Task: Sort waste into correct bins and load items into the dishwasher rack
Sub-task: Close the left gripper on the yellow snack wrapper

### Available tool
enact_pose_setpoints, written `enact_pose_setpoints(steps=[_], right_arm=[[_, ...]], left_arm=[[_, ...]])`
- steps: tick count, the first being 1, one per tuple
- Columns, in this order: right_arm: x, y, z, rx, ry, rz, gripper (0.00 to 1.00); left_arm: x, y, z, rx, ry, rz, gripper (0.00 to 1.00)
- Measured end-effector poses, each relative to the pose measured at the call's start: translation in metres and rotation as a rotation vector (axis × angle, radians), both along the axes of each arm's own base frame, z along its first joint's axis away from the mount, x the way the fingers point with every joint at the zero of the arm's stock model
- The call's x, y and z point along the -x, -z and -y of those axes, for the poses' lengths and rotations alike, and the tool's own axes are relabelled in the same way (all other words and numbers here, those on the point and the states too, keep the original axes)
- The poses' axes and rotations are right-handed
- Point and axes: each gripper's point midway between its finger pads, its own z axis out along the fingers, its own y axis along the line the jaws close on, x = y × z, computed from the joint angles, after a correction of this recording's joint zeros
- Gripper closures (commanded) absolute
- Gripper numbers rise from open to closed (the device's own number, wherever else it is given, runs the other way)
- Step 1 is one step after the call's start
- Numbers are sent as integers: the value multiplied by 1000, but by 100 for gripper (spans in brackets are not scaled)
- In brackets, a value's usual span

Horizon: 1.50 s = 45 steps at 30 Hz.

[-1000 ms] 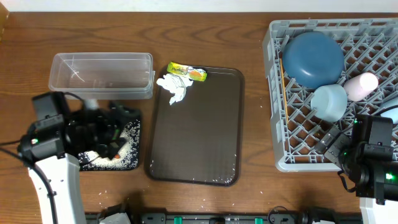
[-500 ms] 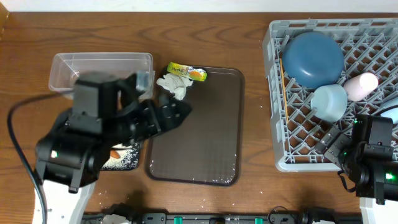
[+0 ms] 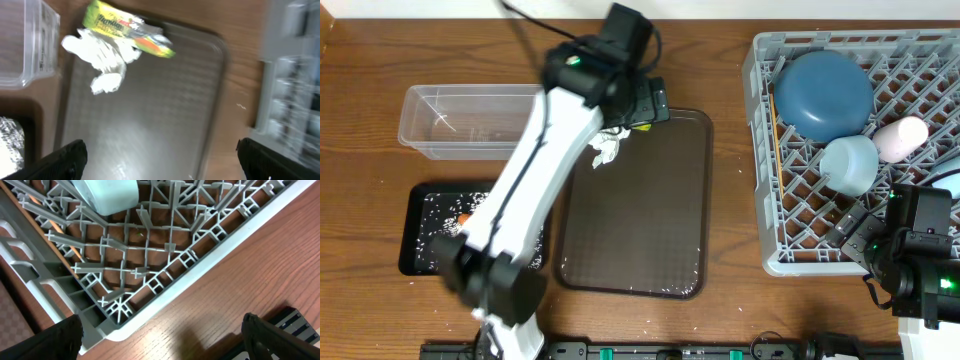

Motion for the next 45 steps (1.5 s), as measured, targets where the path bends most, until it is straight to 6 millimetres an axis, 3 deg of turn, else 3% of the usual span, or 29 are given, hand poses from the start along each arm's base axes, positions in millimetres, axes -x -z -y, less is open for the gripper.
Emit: enact_pose_setpoints(steps=[5,10,14,17,28,31,33,43,45], right_arm=[[0,0,0,0,0,0,1],[0,0,0,0,0,0,1],[0,0,0,0,0,0,1],[0,0,0,0,0,0,1],[0,0,0,0,0,0,1],[0,0,0,0,0,0,1],[0,0,0,0,0,0,1],[0,0,0,0,0,0,1],[0,0,0,0,0,0,1]], left_arm=[[-26,61,2,-68,-80,-63,2],[-53,94,12,-13,-249,-51,2],[-76,99,26,102,-386,-1,2],[-81,101,30,167,-503,-7,2],[-63,139,28,170,-697,-153,1],[-62,147,28,172,-721,-170,15],[-63,149,29,175,-727,-172,19],[-66,149,19,152,-747,-155,19],[-69,149,16,146,-753,-139,24]])
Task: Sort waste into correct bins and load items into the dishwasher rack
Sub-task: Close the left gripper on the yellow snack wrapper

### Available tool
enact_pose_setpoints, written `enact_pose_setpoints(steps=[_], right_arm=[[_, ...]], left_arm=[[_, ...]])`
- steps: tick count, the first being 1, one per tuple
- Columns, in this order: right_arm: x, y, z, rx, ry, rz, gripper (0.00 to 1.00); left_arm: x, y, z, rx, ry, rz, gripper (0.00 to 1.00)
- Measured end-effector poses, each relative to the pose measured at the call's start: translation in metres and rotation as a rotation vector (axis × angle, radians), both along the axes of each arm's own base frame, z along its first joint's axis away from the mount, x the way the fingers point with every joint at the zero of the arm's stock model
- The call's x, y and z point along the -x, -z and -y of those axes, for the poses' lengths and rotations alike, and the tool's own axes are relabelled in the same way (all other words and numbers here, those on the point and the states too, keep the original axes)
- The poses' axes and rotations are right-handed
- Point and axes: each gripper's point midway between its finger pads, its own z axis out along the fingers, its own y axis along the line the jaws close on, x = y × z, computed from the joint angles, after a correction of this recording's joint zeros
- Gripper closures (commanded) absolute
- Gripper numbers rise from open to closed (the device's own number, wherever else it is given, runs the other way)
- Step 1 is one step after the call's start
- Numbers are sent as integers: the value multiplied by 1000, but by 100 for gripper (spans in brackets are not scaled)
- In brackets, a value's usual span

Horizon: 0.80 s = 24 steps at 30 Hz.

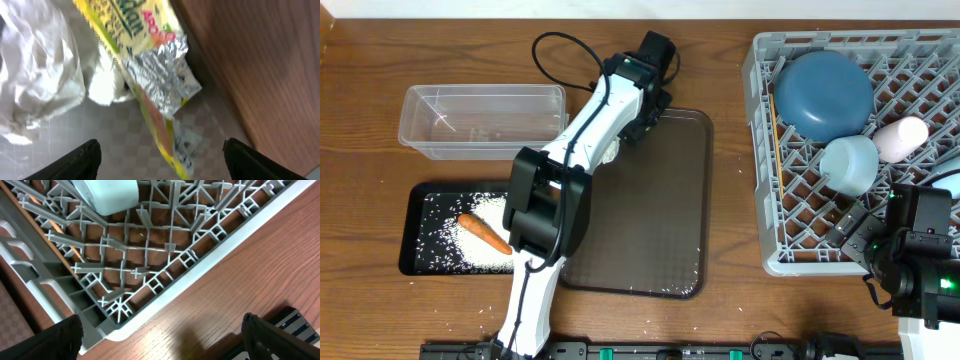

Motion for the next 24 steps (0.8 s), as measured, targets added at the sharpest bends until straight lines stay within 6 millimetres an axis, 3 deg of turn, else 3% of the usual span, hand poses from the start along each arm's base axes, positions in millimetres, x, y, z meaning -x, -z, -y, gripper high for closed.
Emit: enact_pose_setpoints(steps=[9,16,20,24], right_arm=[[0,0,0,0,0,0,1],[0,0,0,0,0,0,1],[0,0,0,0,0,0,1],[0,0,0,0,0,1,1]], left_arm=[[-9,-1,-10,-13,-30,24,29],[-5,13,-6,3,-34,-11,57],[-4,14,-4,11,-19,-18,94],[-2,13,-2,10,42,-24,94]])
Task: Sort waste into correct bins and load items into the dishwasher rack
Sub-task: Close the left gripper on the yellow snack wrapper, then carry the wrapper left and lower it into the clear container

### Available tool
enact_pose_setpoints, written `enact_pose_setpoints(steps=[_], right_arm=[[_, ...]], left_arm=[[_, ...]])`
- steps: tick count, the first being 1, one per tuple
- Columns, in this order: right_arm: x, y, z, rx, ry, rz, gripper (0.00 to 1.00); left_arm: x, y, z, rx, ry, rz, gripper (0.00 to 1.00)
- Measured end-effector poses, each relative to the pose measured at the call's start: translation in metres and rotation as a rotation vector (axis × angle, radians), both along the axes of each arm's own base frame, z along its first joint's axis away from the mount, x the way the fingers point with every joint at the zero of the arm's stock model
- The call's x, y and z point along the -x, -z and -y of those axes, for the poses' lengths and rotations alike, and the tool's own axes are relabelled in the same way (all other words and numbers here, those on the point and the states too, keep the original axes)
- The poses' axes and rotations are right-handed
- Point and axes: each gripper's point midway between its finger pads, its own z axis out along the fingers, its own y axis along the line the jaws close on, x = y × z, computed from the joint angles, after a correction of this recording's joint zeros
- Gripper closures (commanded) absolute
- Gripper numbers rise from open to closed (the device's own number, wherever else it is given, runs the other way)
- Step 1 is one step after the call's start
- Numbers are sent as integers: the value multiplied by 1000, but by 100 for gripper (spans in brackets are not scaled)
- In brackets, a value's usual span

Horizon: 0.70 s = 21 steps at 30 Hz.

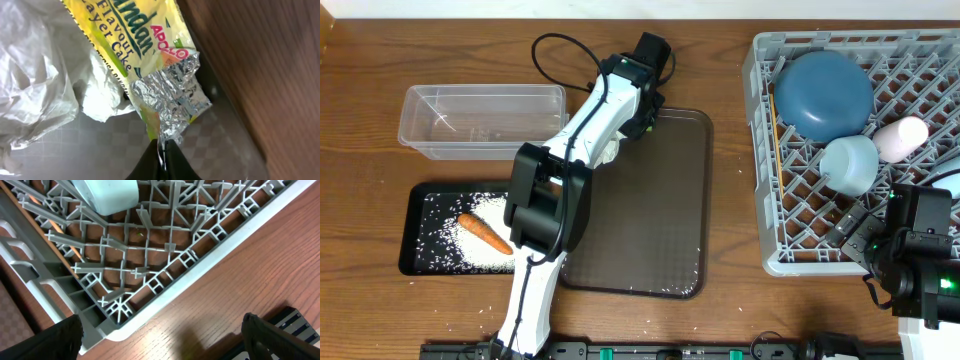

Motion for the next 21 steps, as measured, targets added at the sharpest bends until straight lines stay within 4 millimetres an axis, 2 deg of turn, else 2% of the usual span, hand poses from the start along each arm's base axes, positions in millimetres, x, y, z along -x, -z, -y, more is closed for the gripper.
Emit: enact_pose_setpoints(steps=[2,5,8,10,12,14,17,19,21], right_arm=[[0,0,0,0,0,0,1],[0,0,0,0,0,0,1],[0,0,0,0,0,0,1],[0,0,0,0,0,0,1],[0,0,0,0,0,0,1],[0,0,0,0,0,-1,1],[0,0,0,0,0,-1,1],[0,0,0,0,0,0,1],[0,0,0,0,0,0,1]], left_arm=[[4,-4,0,-3,26,-7,94],[9,-23,1,0,70,8,94],[9,-67,6,23,116,91,94],[13,-110,6,43,138,177,94],[21,-153,-3,38,140,255,94],[31,-194,-26,9,109,328,94],[37,-227,-69,-45,26,384,94],[38,-231,-102,-89,-36,373,94],[38,-224,-131,-130,-94,338,94]])
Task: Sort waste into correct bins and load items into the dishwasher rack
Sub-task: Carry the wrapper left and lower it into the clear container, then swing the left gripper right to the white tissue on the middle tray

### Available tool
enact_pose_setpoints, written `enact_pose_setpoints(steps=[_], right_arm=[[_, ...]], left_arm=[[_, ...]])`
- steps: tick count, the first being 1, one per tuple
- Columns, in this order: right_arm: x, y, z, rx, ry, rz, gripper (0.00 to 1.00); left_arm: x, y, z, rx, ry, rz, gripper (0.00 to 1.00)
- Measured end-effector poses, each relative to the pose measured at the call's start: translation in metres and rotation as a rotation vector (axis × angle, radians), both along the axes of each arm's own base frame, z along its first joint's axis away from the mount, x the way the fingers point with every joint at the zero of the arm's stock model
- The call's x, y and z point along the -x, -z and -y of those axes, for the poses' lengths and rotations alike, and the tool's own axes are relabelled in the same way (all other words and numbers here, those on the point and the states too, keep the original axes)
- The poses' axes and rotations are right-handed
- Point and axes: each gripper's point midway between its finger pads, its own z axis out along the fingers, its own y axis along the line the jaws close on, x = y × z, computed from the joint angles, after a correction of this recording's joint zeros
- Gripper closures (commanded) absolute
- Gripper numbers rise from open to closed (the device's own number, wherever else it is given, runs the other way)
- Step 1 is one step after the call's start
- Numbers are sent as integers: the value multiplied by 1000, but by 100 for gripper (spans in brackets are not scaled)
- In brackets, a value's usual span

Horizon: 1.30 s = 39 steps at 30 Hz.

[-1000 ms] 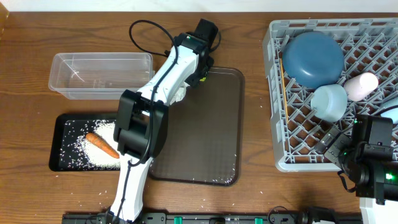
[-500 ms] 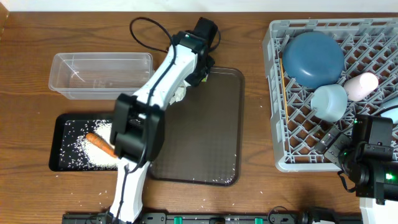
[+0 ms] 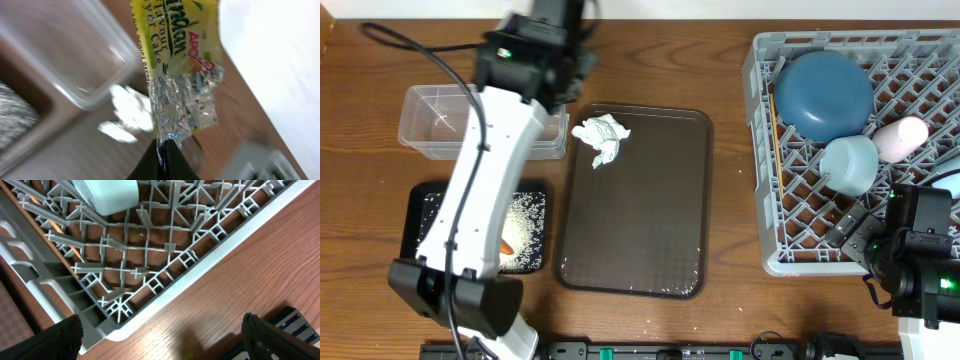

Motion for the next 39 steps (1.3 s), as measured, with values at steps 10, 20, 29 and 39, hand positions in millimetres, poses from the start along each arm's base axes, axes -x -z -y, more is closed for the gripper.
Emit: enact_pose_setpoints(steps=[10,20,29,39], right_arm=[[0,0,0,0,0,0,1],[0,0,0,0,0,0,1],[0,0,0,0,0,0,1],[0,0,0,0,0,0,1]], left_arm=[[-2,74,-90,-39,-198,-192,50],[6,98,-94,1,-153,-288,13],[10,96,-11,13,129,-296,12],[33,120,108,20,351,-298,12]])
